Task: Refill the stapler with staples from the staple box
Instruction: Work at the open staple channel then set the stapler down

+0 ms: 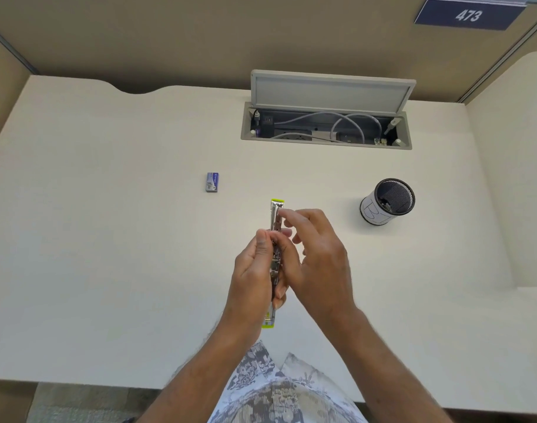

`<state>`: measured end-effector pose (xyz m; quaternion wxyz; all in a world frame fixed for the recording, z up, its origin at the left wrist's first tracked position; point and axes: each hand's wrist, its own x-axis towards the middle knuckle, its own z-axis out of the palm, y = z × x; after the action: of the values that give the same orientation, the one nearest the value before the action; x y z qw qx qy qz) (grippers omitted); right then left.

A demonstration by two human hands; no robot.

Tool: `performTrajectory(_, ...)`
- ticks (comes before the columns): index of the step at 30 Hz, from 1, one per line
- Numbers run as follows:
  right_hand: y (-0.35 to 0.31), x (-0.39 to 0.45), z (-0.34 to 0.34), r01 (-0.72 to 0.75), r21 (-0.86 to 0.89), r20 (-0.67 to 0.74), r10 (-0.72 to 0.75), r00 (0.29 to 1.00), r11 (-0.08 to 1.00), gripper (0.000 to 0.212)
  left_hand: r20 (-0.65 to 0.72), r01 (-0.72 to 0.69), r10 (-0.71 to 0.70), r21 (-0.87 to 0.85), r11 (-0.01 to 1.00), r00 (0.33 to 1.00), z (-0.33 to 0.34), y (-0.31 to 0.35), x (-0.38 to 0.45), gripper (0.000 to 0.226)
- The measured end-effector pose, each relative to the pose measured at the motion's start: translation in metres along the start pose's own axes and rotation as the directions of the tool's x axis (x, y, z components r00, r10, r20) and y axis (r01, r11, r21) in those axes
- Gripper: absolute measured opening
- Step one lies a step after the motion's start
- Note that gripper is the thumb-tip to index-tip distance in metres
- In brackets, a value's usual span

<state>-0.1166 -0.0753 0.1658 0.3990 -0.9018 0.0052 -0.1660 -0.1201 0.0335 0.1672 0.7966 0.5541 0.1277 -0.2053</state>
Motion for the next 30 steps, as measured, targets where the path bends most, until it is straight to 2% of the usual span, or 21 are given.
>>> performTrajectory(8,-0.0038,0.0048,-0.0025,0.046,-0.037,-0.073,-0.049,0.996,0.998,0.009,-0.006,-0.025,0.025,0.006,1.0,1.0,0.0017,0.0018,-0.0024,0.049)
performTrajectory(15,-0.0037,0.0012,0.001,0.039,-0.077,-0.131,-0.049,0.99,0.996,0.012,-0.007,-0.019,0.019,0.011,1.0,1.0,0.0027,0.0009,-0.0028,0.057)
performTrajectory(19,-0.0019,-0.0023,0.0035,0.05,-0.077,-0.187,-0.064,0.98,0.996,0.014,-0.012,-0.002,0.002,0.021,1.0,1.0,0.0025,0.0005,-0.0029,0.074)
performTrajectory(30,-0.0022,0.0006,0.002,0.062,-0.124,-0.168,-0.082,0.982,0.99,0.015,-0.012,-0.032,0.032,0.039,0.999,0.999,0.0036,-0.0015,-0.0033,0.081)
